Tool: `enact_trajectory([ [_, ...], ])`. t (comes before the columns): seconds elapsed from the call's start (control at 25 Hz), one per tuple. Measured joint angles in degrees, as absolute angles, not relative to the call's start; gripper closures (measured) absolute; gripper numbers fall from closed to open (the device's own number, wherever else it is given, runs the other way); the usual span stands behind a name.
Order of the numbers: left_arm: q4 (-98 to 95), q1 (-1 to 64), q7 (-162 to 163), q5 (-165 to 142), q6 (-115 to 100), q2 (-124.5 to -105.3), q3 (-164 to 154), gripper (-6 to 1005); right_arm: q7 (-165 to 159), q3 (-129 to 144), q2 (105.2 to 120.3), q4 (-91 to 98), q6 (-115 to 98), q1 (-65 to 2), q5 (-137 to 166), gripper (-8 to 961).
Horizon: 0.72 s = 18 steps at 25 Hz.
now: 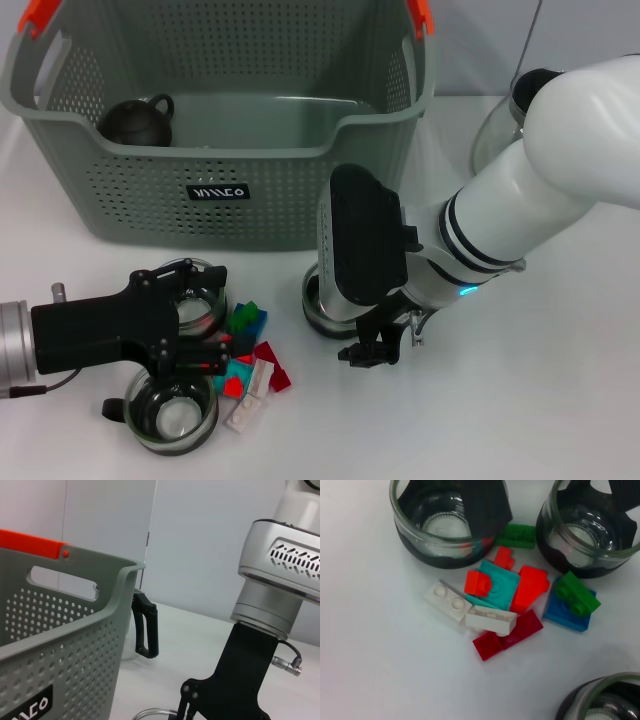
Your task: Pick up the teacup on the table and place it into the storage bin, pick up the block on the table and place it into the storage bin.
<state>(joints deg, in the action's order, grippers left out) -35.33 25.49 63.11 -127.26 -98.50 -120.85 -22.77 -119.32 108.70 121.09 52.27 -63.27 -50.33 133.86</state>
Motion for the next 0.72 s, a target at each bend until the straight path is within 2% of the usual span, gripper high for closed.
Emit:
enact_trajectory([
  [0.08, -35.3, 25.5, 63.1, -127.3, -98.5, -120.85, -22.8, 49, -119.5, 108.7, 121.05, 52.4, -63.4, -50.3, 133.7, 336],
  [0.16, -35.3, 25.5, 63.0, -127.4, -98.5, -120.85, -22.8, 50, -119.6, 108.6, 121.01, 52.6, -63.7, -50.2, 133.3, 560],
  [0.4, -35.3, 25.2, 63.0, -127.2, -98.5, -120.85, -22.8, 49, -119.6, 108.2, 120.84, 52.9, -65.0, -50.4, 132.0, 799],
  [0.72, -35.3, 25.0, 63.0, -127.1, -98.5, -120.92, -22.8, 50, -120.0, 106.7, 120.52, 56.1, -67.9, -49.6, 132.1, 869],
])
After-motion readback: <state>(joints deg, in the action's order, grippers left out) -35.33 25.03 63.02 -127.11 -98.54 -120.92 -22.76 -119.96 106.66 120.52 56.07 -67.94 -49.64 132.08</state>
